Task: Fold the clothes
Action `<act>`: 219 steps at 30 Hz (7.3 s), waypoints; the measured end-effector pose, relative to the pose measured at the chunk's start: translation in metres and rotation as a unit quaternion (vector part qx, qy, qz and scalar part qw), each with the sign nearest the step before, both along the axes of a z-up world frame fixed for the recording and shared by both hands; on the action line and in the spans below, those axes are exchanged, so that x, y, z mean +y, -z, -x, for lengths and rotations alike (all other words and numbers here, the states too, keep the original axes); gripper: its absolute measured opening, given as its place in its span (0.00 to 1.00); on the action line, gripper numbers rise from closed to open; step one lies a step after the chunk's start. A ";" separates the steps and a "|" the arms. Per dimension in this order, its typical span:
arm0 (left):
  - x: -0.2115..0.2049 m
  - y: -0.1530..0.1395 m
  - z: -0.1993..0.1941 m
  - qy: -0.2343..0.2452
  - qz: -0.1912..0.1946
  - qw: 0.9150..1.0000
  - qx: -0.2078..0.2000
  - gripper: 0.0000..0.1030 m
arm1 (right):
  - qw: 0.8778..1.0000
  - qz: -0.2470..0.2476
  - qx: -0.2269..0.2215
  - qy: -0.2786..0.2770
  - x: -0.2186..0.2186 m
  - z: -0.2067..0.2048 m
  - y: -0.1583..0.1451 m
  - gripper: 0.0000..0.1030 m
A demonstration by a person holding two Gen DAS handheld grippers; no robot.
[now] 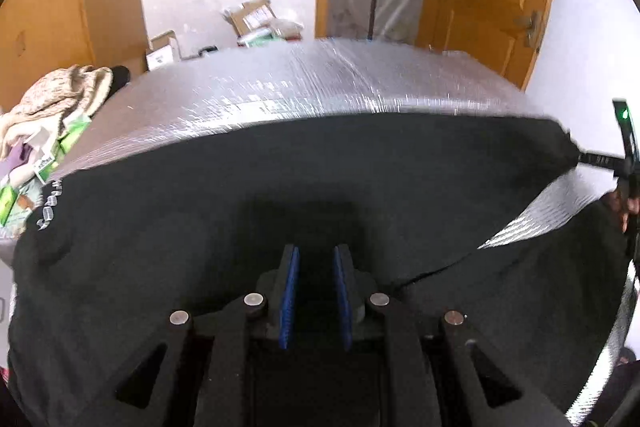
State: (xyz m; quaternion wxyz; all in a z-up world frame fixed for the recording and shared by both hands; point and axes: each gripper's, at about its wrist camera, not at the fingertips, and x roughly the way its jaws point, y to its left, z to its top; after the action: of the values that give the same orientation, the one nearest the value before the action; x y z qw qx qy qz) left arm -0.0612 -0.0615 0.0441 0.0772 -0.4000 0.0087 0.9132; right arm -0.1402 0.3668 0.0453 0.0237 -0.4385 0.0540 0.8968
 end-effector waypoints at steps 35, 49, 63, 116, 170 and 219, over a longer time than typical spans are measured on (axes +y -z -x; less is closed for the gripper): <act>-0.058 0.001 -0.036 -0.066 -0.027 0.997 -0.003 0.18 | 0.920 0.006 0.052 -0.388 -0.232 0.001 -0.035 0.39; -0.068 0.009 0.002 -0.092 -0.056 0.994 -0.010 0.19 | 0.906 -0.021 0.031 -0.423 -0.267 0.120 0.006 0.39; -0.070 0.018 -0.036 -0.106 -0.056 0.993 0.003 0.19 | 0.879 -0.115 0.027 -0.461 -0.289 0.120 0.022 0.02; -0.163 0.028 -0.098 -0.304 0.004 0.953 0.015 0.20 | 0.809 -0.044 0.016 -0.586 -0.504 0.113 0.024 0.36; -0.034 0.022 0.017 -0.077 -0.015 0.997 -0.021 0.21 | 0.996 0.047 0.009 -0.069 0.000 0.042 0.023 0.37; -0.044 0.016 -0.042 -0.132 0.013 0.991 0.003 0.21 | 0.986 0.022 0.115 -0.117 0.004 -0.135 -0.107 0.38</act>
State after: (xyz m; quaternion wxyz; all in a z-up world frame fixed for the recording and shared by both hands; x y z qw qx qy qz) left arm -0.0195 -0.1054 0.0280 -0.0488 -0.3957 -0.0323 0.9165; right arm -0.0047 0.3710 0.1526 -0.0979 -0.3360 0.0244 0.9364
